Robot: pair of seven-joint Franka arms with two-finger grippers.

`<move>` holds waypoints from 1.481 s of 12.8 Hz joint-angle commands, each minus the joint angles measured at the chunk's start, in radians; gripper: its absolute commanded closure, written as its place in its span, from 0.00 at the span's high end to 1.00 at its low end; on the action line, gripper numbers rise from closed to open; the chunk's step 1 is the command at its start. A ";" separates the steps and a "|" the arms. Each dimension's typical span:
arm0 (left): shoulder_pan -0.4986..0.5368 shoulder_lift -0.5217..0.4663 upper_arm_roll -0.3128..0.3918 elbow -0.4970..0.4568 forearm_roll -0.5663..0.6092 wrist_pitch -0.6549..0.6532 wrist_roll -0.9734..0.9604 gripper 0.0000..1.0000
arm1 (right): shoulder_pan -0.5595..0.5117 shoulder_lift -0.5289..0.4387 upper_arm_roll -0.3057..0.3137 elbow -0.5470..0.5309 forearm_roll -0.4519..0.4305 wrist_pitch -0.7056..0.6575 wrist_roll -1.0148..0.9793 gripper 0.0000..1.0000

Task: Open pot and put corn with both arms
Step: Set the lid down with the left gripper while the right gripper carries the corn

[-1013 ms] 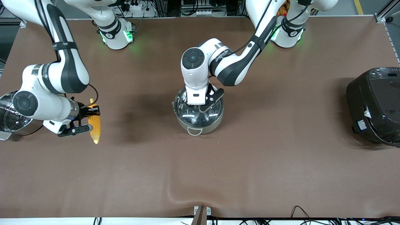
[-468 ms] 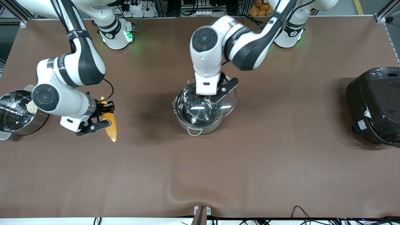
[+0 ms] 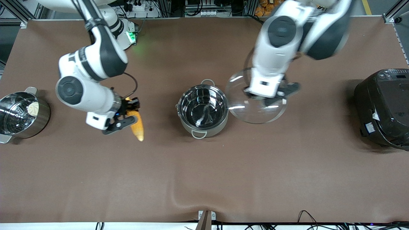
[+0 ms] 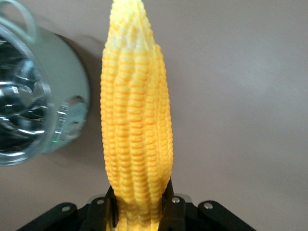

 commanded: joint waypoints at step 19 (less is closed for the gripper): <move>0.323 0.065 -0.016 -0.730 -0.008 0.860 0.425 0.00 | 0.434 0.353 -0.016 0.321 -0.123 0.025 0.311 0.00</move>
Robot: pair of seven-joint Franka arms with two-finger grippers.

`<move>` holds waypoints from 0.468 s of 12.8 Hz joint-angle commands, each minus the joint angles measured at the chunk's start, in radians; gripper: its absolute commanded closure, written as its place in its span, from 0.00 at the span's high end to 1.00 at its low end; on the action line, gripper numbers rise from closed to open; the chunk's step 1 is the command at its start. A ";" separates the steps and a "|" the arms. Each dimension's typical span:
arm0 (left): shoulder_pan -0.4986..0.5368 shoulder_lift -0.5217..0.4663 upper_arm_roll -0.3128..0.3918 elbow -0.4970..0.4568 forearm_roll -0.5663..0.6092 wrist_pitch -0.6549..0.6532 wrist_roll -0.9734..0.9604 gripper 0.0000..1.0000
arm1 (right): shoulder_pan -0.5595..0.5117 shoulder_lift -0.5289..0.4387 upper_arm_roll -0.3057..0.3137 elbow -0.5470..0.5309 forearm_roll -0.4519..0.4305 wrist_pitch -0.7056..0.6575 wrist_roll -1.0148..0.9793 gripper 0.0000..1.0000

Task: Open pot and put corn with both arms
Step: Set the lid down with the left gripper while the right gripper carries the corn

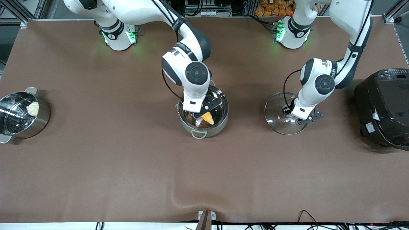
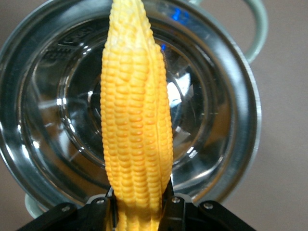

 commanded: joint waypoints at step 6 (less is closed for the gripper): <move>0.005 -0.130 -0.002 0.069 -0.007 -0.184 0.010 1.00 | 0.049 0.035 -0.010 0.030 -0.078 0.002 0.132 1.00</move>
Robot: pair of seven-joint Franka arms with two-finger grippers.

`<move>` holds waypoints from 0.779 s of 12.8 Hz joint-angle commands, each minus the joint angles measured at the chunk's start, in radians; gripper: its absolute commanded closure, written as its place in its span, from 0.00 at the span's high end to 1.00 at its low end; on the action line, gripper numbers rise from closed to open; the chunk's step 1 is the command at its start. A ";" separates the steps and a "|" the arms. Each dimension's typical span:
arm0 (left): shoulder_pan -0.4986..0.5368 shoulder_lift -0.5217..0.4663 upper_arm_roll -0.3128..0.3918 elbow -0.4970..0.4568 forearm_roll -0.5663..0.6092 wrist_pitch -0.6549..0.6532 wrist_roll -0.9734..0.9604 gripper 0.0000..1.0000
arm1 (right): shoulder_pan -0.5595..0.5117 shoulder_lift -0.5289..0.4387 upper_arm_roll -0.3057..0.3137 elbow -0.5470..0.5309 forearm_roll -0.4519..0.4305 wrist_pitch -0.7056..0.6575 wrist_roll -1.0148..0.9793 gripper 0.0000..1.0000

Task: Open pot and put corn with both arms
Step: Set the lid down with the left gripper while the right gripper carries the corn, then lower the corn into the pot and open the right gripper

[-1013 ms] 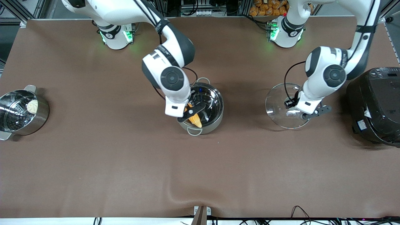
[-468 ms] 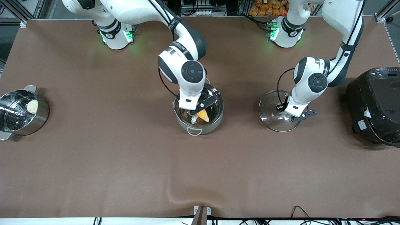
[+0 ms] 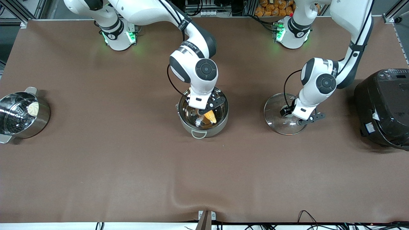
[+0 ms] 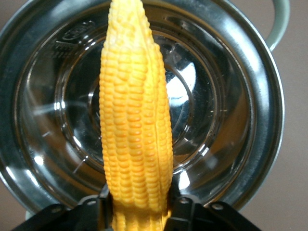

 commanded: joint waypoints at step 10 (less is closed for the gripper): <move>0.013 -0.197 0.027 0.629 0.008 -0.796 0.063 1.00 | -0.113 -0.055 -0.011 0.030 -0.006 -0.052 0.023 1.00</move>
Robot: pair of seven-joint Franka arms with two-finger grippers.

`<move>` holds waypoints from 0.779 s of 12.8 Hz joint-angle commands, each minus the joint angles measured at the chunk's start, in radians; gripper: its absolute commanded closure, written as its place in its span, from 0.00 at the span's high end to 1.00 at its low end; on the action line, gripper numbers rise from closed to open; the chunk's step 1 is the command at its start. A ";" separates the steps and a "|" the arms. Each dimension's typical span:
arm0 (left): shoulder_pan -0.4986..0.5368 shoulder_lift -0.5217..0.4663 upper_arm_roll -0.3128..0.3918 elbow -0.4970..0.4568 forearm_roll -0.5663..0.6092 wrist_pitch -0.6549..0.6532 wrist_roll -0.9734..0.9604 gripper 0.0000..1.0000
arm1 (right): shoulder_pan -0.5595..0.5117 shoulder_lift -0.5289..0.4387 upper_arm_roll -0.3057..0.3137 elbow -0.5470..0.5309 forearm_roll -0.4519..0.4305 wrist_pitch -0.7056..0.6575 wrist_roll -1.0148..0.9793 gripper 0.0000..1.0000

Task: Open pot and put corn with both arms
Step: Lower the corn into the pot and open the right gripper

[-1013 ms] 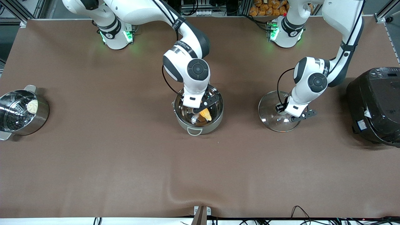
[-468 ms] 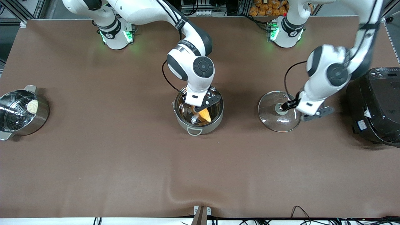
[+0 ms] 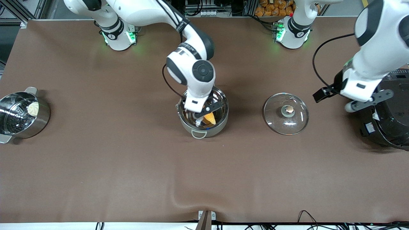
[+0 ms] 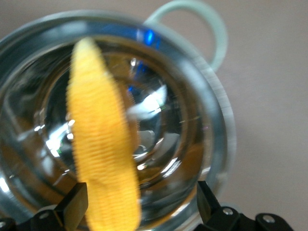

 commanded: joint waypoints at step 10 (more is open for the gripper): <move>0.115 -0.046 0.070 0.101 -0.006 -0.138 0.404 1.00 | -0.554 -0.257 0.019 -0.136 0.003 -0.151 -0.286 1.00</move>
